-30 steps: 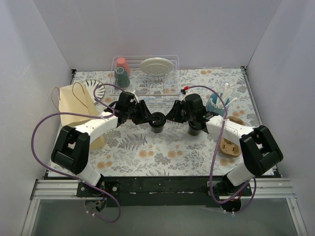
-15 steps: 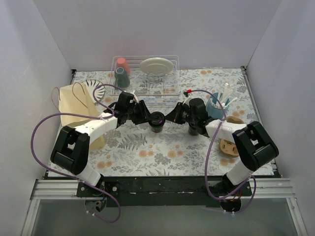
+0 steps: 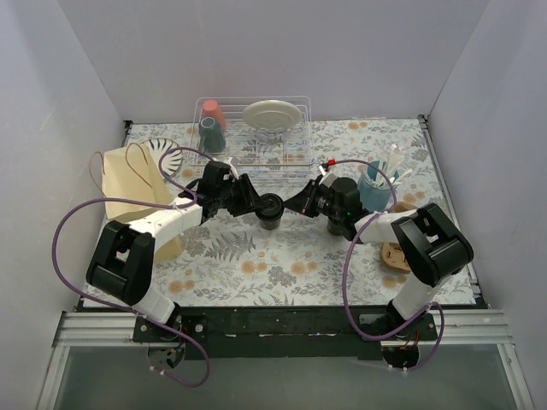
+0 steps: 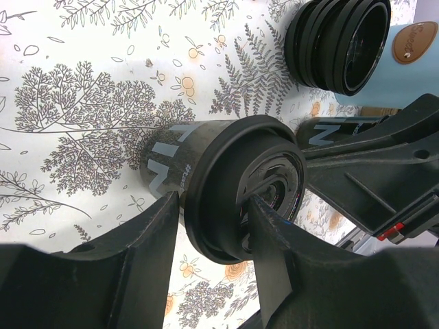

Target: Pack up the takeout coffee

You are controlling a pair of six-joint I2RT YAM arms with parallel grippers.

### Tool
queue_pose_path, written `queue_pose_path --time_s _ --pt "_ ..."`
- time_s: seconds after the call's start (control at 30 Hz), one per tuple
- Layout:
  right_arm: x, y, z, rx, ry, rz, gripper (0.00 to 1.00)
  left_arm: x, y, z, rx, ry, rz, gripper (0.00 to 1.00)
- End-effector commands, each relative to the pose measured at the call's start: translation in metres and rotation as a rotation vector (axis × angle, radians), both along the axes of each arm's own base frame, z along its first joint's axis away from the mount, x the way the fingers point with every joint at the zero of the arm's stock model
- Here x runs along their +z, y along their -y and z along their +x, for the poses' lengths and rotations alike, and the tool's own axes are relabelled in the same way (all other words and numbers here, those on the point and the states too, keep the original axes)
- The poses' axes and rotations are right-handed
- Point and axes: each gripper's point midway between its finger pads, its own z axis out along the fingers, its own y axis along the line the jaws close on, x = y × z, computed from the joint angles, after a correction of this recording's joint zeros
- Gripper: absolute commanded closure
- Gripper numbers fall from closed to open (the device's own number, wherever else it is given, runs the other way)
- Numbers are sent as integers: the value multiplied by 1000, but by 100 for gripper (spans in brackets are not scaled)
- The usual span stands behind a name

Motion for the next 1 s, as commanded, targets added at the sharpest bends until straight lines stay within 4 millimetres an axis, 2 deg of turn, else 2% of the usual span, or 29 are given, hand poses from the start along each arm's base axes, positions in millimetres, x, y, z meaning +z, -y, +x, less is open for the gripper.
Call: queue_pose_path --time_s 0.0,0.07,0.23,0.37,0.4,0.5,0.7,0.97 --pt "-40 -8 -47 145 -130 -152 79 -98 -54 -68 -2 -300 325 59" --pt "-29 -10 -41 143 -92 -157 77 -98 -56 -67 2 -299 332 59" --pt "-29 -14 -37 153 -80 -174 73 -101 -56 -66 -9 -311 334 59" --pt "-30 -22 -46 191 -90 -98 74 -105 -56 -67 -13 -320 335 59" --pt "-23 -28 -49 220 -88 -54 74 -106 -56 -68 -14 -323 336 59" --pt "-21 -34 -56 252 -92 -13 76 -111 -57 -69 -16 -335 341 59" --pt "-23 -42 -65 287 -103 10 77 -113 -57 -72 -15 -341 339 59" --pt "-61 -29 -72 196 -207 -31 80 -121 -60 -75 -3 -354 345 59"
